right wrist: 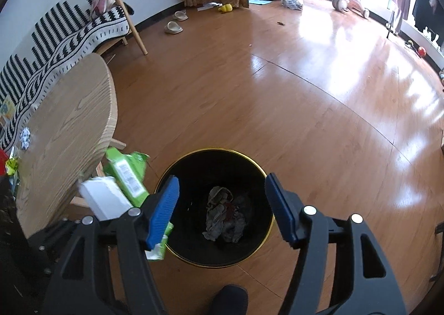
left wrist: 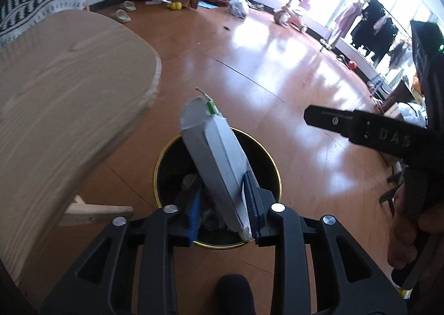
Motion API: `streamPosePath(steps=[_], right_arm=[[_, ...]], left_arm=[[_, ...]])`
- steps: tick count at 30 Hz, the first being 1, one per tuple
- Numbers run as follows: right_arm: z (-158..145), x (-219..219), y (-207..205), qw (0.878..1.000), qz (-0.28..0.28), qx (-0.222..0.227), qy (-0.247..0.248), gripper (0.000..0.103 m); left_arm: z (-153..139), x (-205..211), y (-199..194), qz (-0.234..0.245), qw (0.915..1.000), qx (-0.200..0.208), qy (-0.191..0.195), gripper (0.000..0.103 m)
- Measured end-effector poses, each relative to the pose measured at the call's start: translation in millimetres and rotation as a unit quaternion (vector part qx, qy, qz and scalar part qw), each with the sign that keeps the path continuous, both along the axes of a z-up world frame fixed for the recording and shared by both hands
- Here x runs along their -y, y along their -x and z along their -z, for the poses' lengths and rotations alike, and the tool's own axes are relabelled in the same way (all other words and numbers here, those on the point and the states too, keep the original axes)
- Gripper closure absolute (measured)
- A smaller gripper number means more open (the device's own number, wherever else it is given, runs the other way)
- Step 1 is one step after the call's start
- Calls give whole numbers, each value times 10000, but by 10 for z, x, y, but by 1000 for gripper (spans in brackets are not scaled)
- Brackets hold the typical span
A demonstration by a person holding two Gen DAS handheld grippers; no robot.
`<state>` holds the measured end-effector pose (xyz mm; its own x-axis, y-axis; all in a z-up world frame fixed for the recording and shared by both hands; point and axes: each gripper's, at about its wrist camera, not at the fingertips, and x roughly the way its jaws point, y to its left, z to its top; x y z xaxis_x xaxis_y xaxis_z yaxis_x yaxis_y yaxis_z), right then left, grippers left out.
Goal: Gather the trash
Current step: 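Carry the paper box and foil over the bin and open both tools, then grasp the red cigarette box with the left tool while the right tool grasps crumpled foil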
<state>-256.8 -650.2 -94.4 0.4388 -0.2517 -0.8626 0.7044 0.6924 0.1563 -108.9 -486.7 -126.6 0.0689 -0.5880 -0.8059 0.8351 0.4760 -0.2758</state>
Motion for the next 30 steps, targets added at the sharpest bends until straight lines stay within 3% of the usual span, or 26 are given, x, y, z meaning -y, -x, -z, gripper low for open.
streamPosePath(steps=[2,3,4,12,15,20,24,26,30], right_arm=[[-16,18,39,10000,76,19,19,39],[-25,23,46,9999,102,29,19,38],[-35,29,64,9999,130,46,17,38],[-203,-76,40,9995,197,245,27,38],[-302,-234,-132,9994,11,326,86,37],[-499,-741,-668,9969,-562,540,127,36],[-626,-1290,-1198,9907,-1156,711,28,36],[-678,-1583,-1477,9864,-1451,772,-28,35],[-720,-2164,-1950,9768,-1970,827,-174,35]], left_arm=[[32,45,2,27,10000,4,-19,63],[37,60,2,30,10000,4,-11,50],[38,68,2,19,10000,25,10,44],[-139,-74,-96,44,9998,182,65,30],[-376,-342,-235,-136,9990,351,249,22],[-754,-1085,-622,-780,9935,718,415,17],[-944,-1825,-1045,-1562,9829,877,428,17],[-1016,-2252,-1291,-2061,9737,876,407,17],[-1113,-3213,-1755,-3101,9466,831,293,17]])
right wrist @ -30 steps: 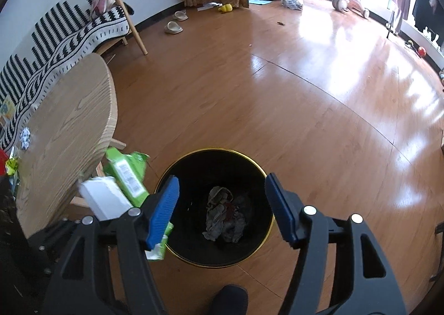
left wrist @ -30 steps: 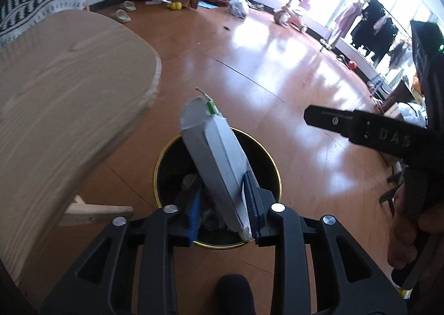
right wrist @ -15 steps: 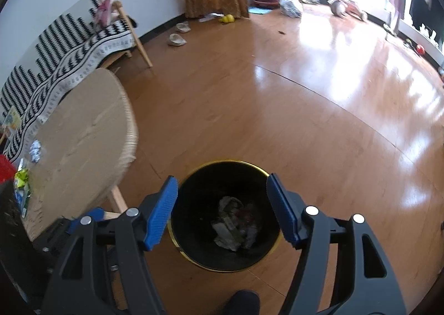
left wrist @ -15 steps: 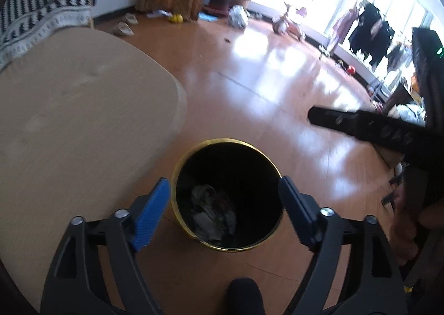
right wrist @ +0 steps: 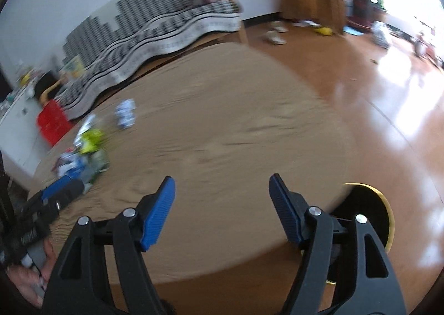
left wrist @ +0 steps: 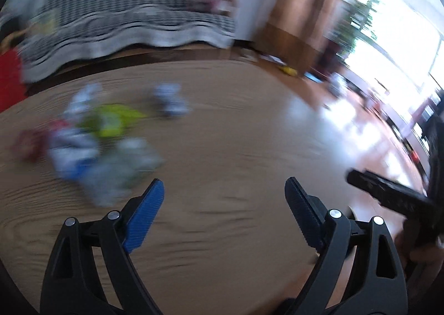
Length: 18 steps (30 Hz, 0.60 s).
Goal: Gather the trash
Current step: 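Grasp the red cigarette box with the left tool while the right tool grasps crumpled foil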
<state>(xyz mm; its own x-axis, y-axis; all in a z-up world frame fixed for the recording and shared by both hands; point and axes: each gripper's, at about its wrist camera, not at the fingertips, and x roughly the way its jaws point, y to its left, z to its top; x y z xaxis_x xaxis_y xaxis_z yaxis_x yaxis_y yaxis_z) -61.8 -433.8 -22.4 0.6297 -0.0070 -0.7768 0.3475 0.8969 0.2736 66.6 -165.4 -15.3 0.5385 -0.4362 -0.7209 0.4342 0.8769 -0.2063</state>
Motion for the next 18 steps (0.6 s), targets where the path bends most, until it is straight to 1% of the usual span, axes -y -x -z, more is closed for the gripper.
streamPosePath(steps=[2,3,5,6,8,9,12,13,17,18], right_arm=[[-5,-361,-248,9995,-300,-3,-43,35],[-3,-483,-321,9992,-398,-4,-40,35],[10,-814,-474,9977,-680,-15,12,35],[17,-967,-546,9967,-808,-28,43,35],[49,-1233,-674,9948,-1009,-60,85,34],[66,-1331,-726,9940,-1087,-75,91,34],[142,-1591,-853,9909,-1330,-147,136,34],[180,-1660,-890,9898,-1400,-186,175,34],[315,-1758,-1003,9854,-1634,-324,366,34],[342,-1772,-1027,9843,-1687,-349,394,34]], left_arm=[[-38,-411,-159,-445,9990,-9,-45,17],[-44,-722,-276,-794,9968,-47,-51,17],[-48,-1151,-465,-1268,9918,-156,-7,17],[-40,-1429,-603,-1640,9861,-251,19,15],[-25,-1744,-801,-2110,9764,-459,74,13],[14,-1917,-956,-2373,9691,-660,155,13],[95,-2138,-1245,-2694,9553,-1133,435,12],[132,-2160,-1388,-2813,9501,-1271,448,12],[243,-2127,-1731,-3109,9366,-1596,273,12],[288,-2108,-1835,-3218,9307,-1725,213,11]])
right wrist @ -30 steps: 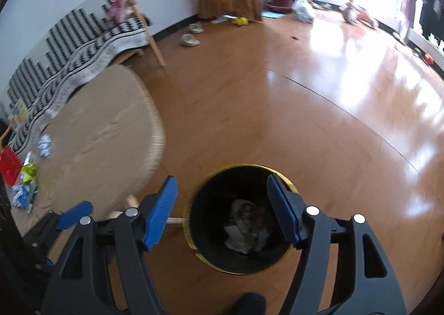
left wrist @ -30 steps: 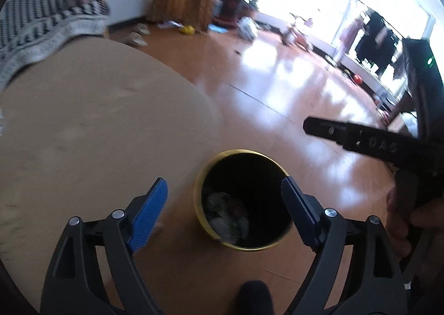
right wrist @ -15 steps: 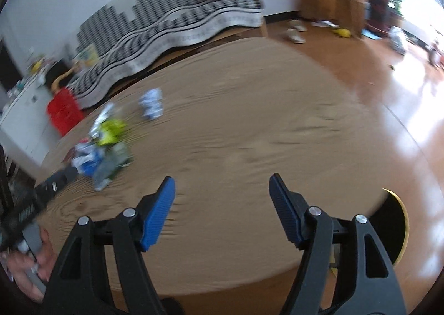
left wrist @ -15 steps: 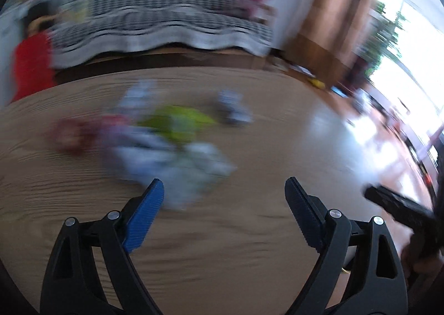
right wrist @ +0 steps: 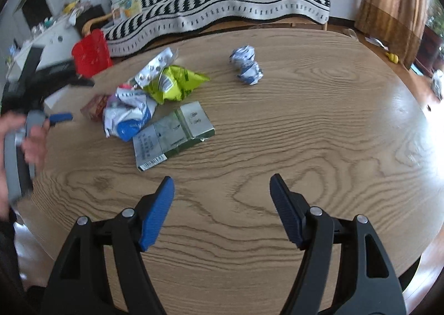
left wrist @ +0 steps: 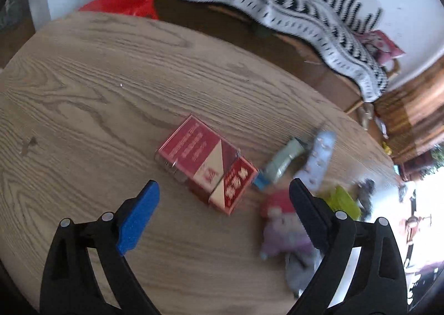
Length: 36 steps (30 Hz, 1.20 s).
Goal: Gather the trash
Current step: 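Grasp the red cigarette box with the left tool while the right tool grasps crumpled foil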
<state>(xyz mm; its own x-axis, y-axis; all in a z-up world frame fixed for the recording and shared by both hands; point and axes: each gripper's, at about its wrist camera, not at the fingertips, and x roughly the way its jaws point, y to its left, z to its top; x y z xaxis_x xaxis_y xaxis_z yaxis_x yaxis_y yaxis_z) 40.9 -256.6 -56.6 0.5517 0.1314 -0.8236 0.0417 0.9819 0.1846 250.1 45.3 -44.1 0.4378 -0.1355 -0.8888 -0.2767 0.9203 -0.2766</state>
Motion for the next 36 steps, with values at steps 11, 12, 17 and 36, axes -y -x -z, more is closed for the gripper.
streamPosePath(steps=[11,12,17,36], right_arm=[[92,228,-76,9997,-182,-51,-135,34],[99,268,-70,9997,-167,-58,-173,34],[121,429,-20,9993,-83,-109,-358,34],[176,406,-1573,9980,440,-289,346,34]], left_arm=[[381,31,-375,-944,9917,-685,-538,9],[377,76,-366,-897,9917,-623,-682,12],[273,149,-186,-520,9946,-220,-872,41],[-167,628,967,914,9912,764,-570,44]])
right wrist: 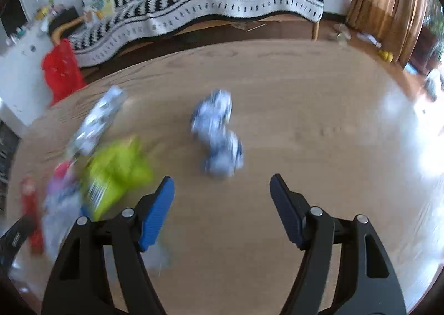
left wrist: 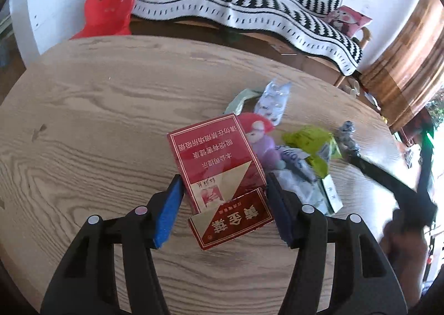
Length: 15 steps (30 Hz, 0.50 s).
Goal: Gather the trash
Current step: 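Grasp the red cigarette box with the left tool while the right tool grasps crumpled foil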
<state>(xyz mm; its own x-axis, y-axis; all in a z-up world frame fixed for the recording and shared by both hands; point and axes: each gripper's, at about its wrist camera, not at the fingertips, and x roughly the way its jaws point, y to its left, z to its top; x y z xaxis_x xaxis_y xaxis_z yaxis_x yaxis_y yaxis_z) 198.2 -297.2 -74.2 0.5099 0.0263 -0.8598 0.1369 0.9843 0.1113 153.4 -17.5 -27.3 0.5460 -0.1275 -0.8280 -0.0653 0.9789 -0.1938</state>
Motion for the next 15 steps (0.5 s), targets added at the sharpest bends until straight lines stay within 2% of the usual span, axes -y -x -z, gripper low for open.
streamPosePath(steps=[1,2,3,5,6,10,15], right_arm=[[14,-14,-80,10000,10,-28,15,35],[49,-16,-202,9999,25,-111,25,41],[75,-22,-274,9998,19,-174,36,55],[116,-43,-335,9996,-28,-264,93,73],[113,-54,-336,9995,-68,-267,160,78],[9,-21,-110,9997,-87,-106,189,79],[-229,279,691,9999,68,142,49,79]], left_arm=[[-8,28,20,29,10000,24,-17,44],[-11,50,6,66,10000,43,-34,44],[-18,74,-16,105,9999,50,-50,44],[-29,122,-20,161,9998,94,-89,44],[-45,131,22,192,9996,126,-148,44],[-49,254,54,379,9990,161,-189,44],[-176,571,283,906,9948,414,-228,44]])
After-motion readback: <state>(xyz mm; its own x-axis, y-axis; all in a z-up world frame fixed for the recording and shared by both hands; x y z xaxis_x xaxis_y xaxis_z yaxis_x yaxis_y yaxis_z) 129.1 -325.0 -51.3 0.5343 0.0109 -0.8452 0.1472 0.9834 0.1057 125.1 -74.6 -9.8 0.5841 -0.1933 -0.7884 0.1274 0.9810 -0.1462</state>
